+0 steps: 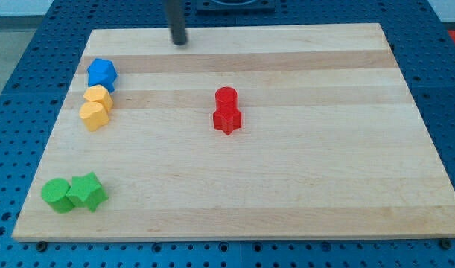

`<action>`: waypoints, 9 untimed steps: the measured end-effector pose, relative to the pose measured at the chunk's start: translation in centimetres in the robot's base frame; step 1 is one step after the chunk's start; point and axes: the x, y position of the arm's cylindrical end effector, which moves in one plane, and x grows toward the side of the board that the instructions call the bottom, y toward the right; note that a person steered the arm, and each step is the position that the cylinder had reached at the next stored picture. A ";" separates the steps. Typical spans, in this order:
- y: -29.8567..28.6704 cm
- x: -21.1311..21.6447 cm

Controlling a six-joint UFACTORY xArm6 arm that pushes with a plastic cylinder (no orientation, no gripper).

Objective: Place the red circle diagonally to the top right of the red star

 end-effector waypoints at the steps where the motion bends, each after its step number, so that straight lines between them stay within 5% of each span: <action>1: 5.9 2.3; 4: 1.5 13.2; 7: 2.1 16.0; 9: 7.8 16.0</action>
